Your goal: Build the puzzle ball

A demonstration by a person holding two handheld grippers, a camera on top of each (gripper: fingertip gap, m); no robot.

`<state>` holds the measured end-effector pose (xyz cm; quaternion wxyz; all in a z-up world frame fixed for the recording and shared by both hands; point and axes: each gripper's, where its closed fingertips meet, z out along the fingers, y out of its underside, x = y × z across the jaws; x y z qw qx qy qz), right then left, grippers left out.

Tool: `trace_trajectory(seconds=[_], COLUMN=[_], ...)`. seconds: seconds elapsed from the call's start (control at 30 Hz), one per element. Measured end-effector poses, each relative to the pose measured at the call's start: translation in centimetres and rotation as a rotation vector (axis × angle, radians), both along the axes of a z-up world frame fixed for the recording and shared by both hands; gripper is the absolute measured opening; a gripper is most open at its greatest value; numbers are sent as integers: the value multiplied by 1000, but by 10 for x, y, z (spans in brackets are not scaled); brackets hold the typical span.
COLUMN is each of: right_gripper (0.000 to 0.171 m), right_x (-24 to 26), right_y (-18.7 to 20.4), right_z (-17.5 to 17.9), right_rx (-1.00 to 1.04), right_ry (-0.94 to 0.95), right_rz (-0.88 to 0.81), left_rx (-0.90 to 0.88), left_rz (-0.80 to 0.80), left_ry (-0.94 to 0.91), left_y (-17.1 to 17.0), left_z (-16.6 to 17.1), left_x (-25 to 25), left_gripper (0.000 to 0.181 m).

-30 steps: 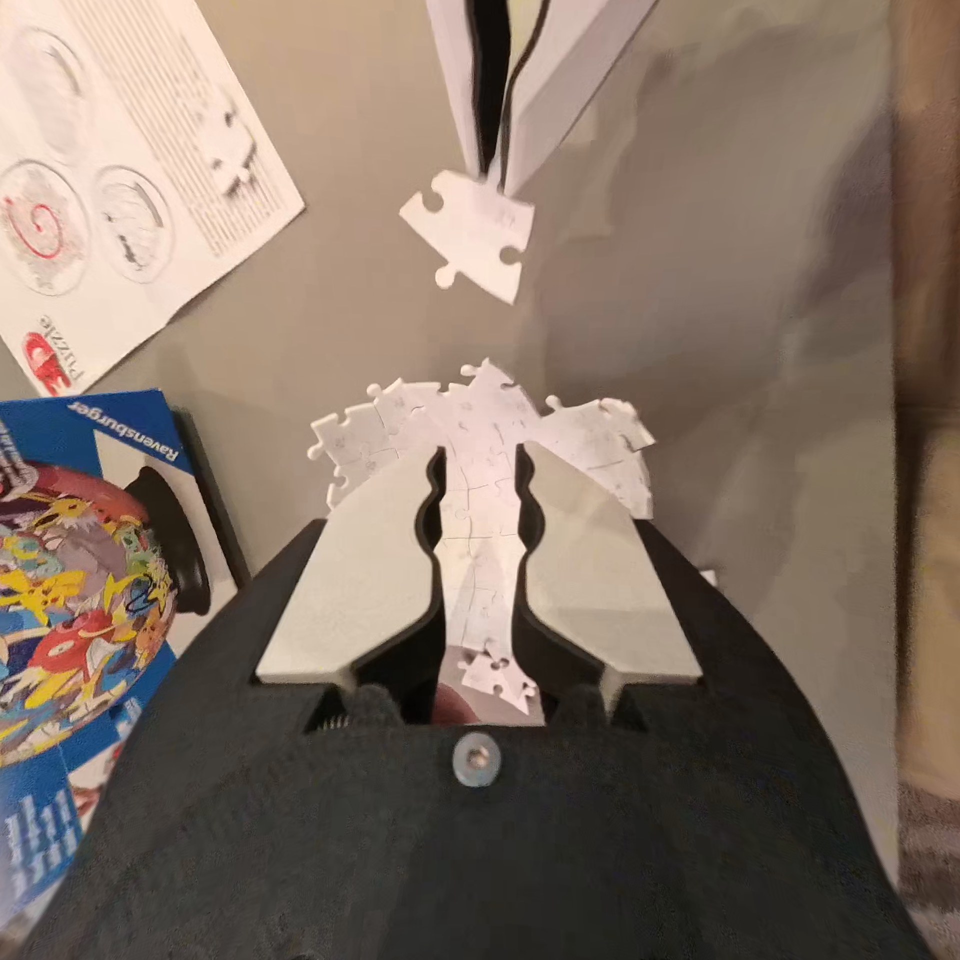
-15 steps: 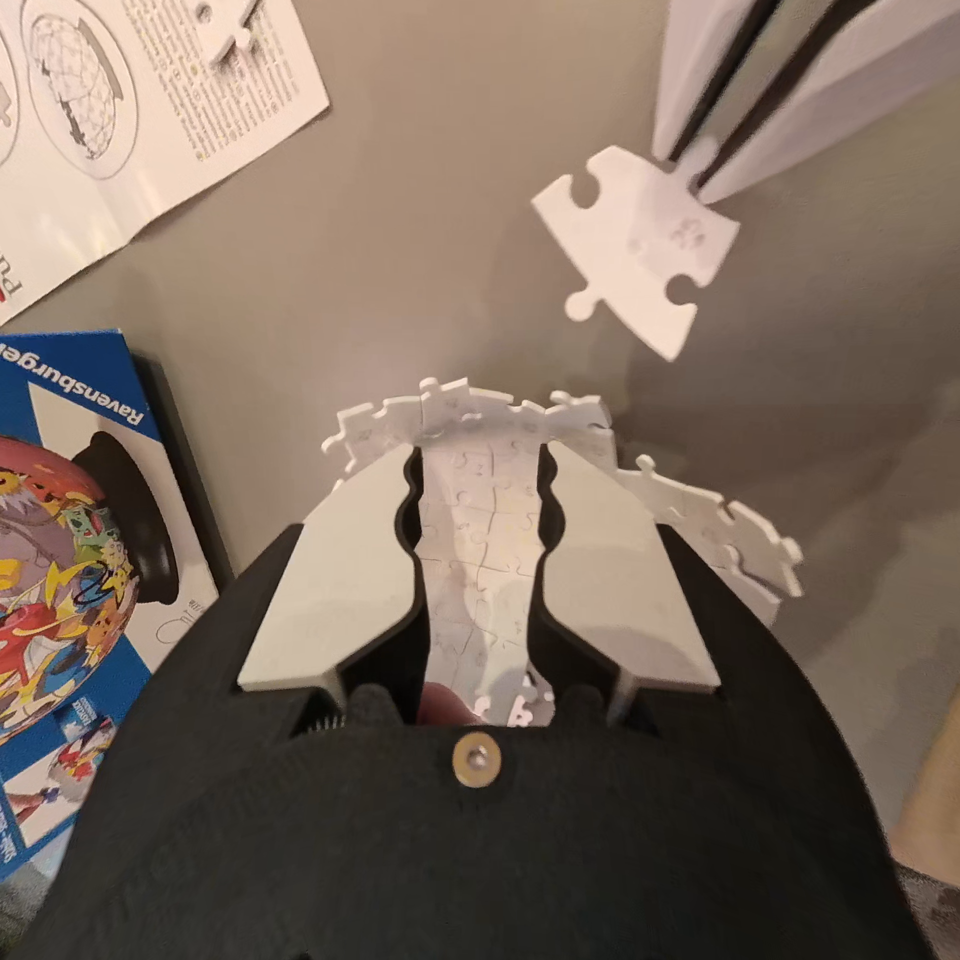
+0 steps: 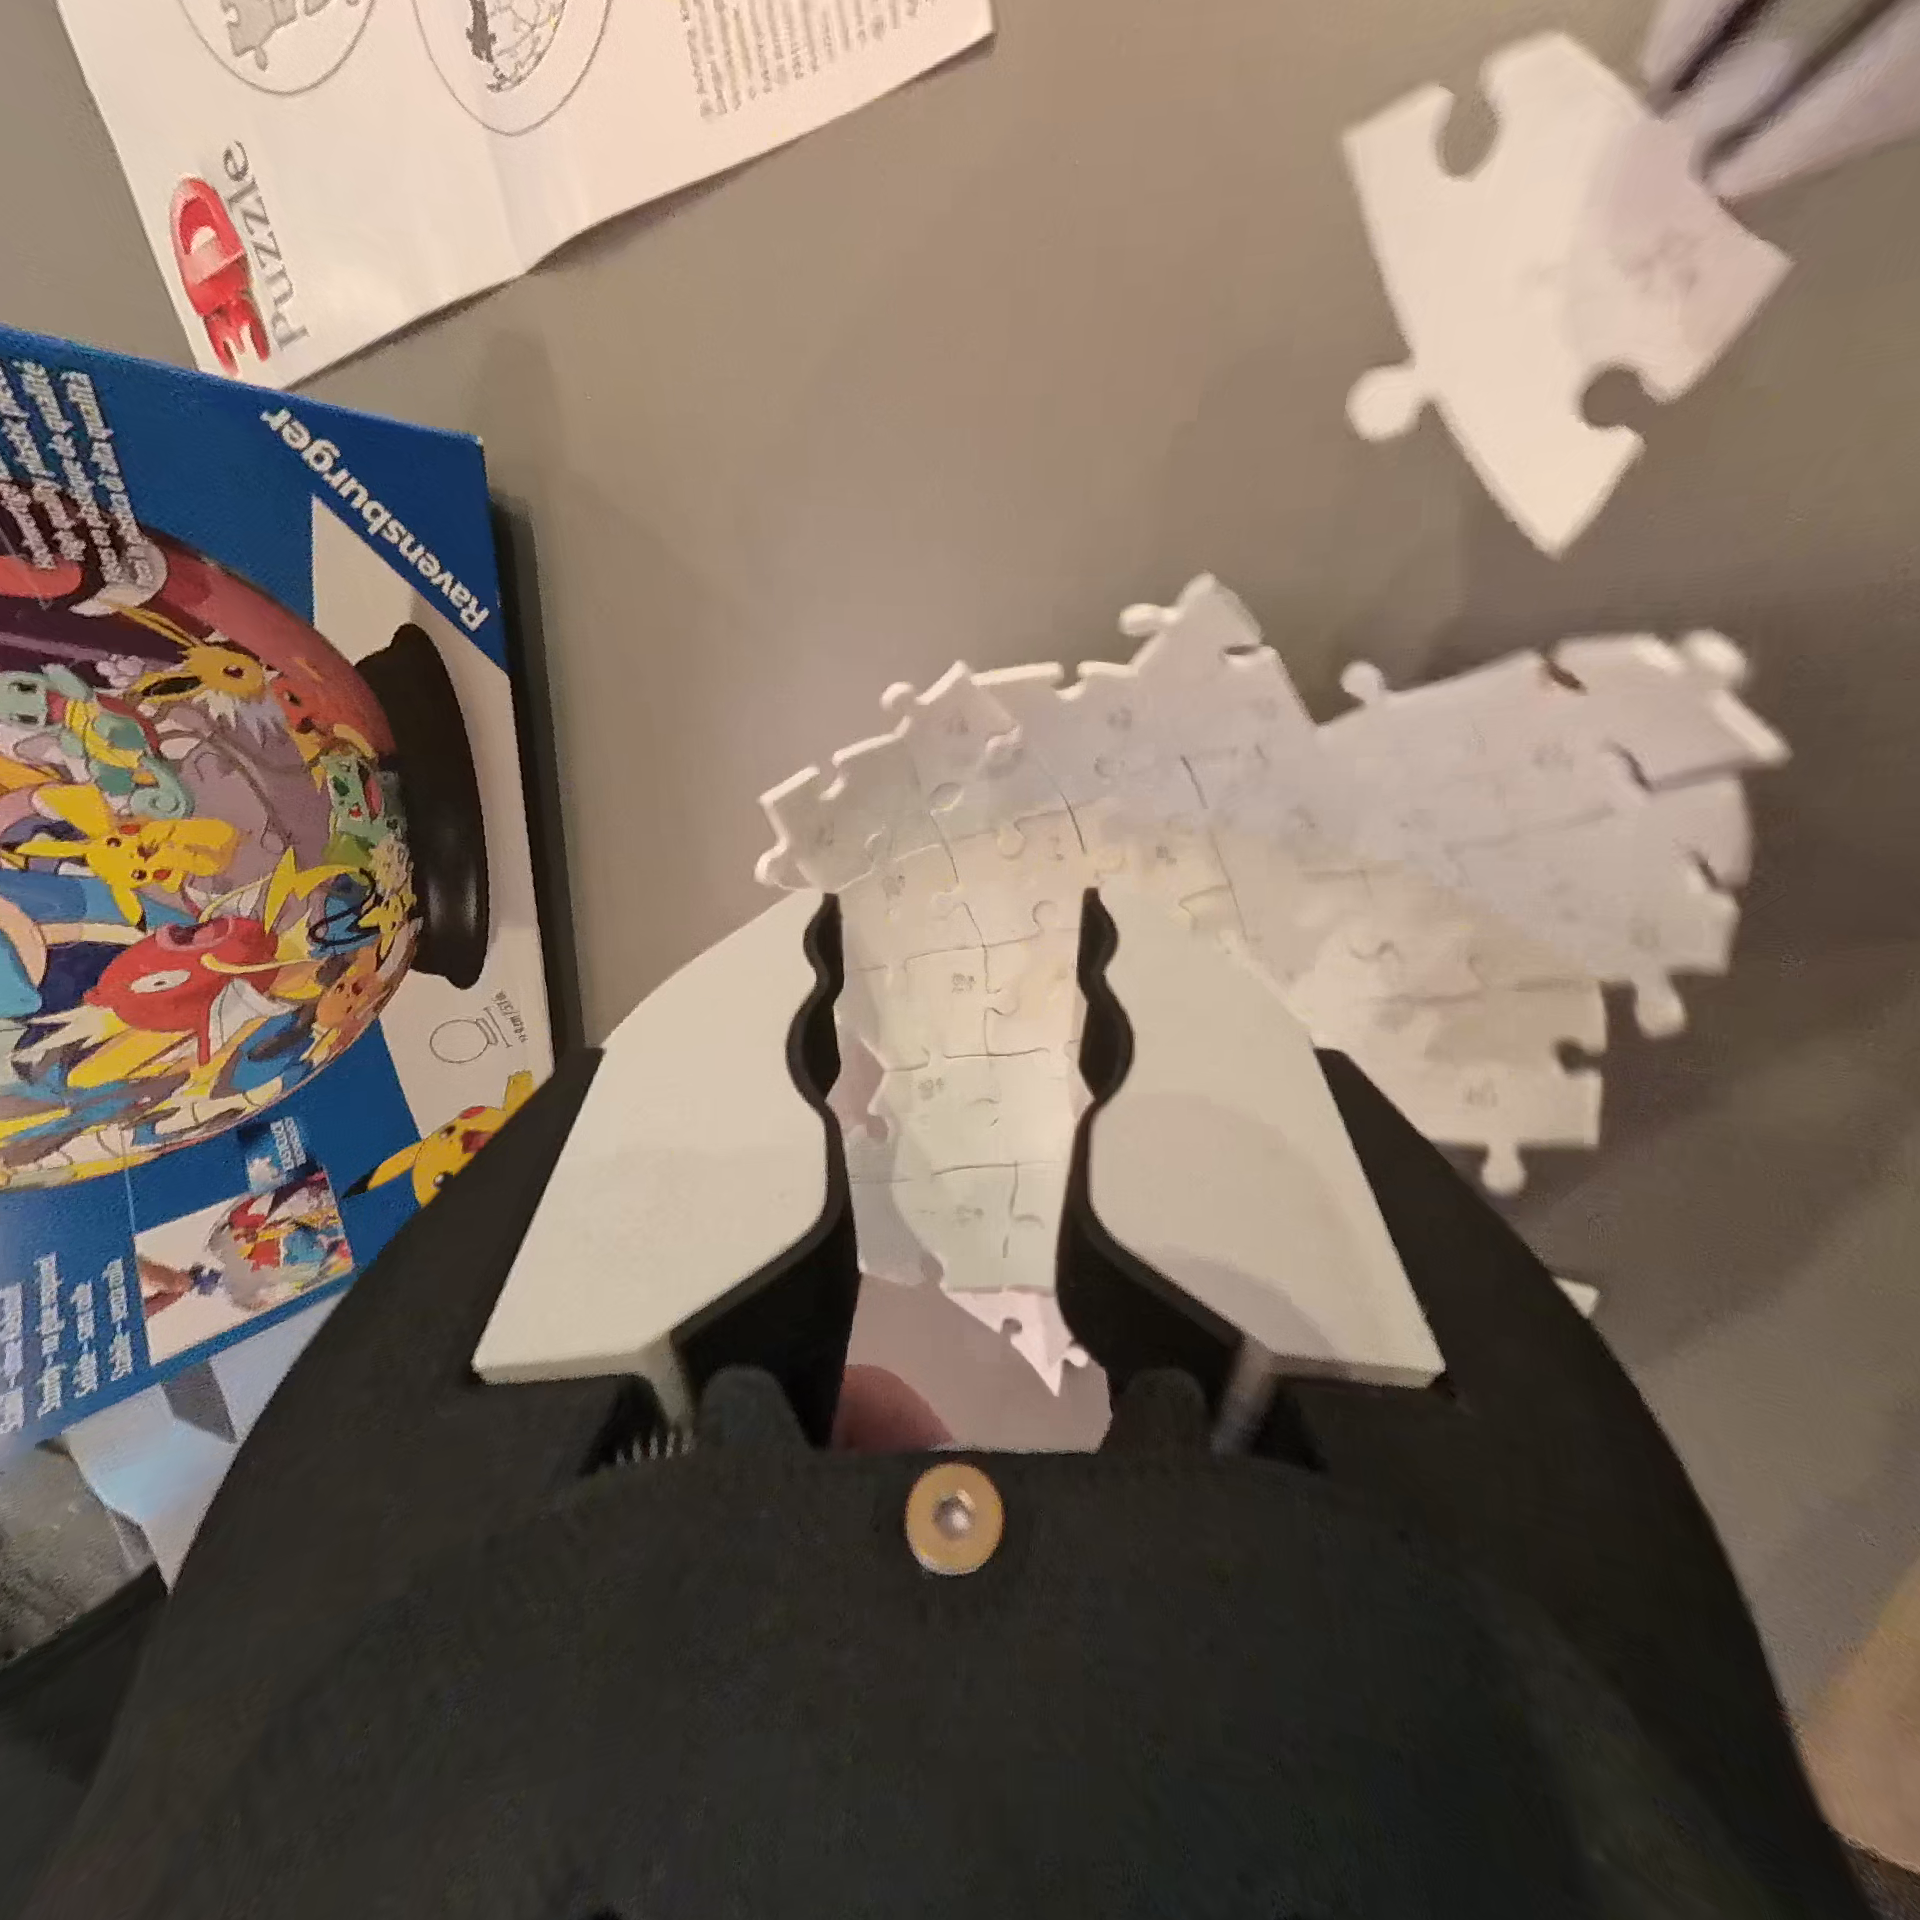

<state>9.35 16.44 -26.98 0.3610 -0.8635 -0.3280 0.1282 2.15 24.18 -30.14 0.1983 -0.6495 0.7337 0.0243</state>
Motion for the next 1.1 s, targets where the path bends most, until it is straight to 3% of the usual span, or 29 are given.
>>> trace_trajectory(seconds=[0.13,0.3,0.4,0.73,0.83,1.1], right_gripper=[3,3,3,3,3,3], right_x=[0,-5,-3,-11,-11,-12], right_y=[7,18,30,42,43,44], right_z=[2,8,12,-10,-18,-27], right_rx=[-3,3,14,-29,-48,-85], right_ry=[-16,-43,-63,-197,-263,-331], right_rz=[-1,17,19,182,231,311], left_rx=[-5,-147,-123,17,39,-7], left_rz=[-97,-285,-301,-302,-324,-372], left_ry=[-20,-136,-134,47,75,122], left_y=[-15,-73,-89,-79,-76,-76], left_z=[7,21,16,-24,-28,-29], left_x=[-5,1,2,-3,-4,-3], left_gripper=[41,43,47,48,42,50])
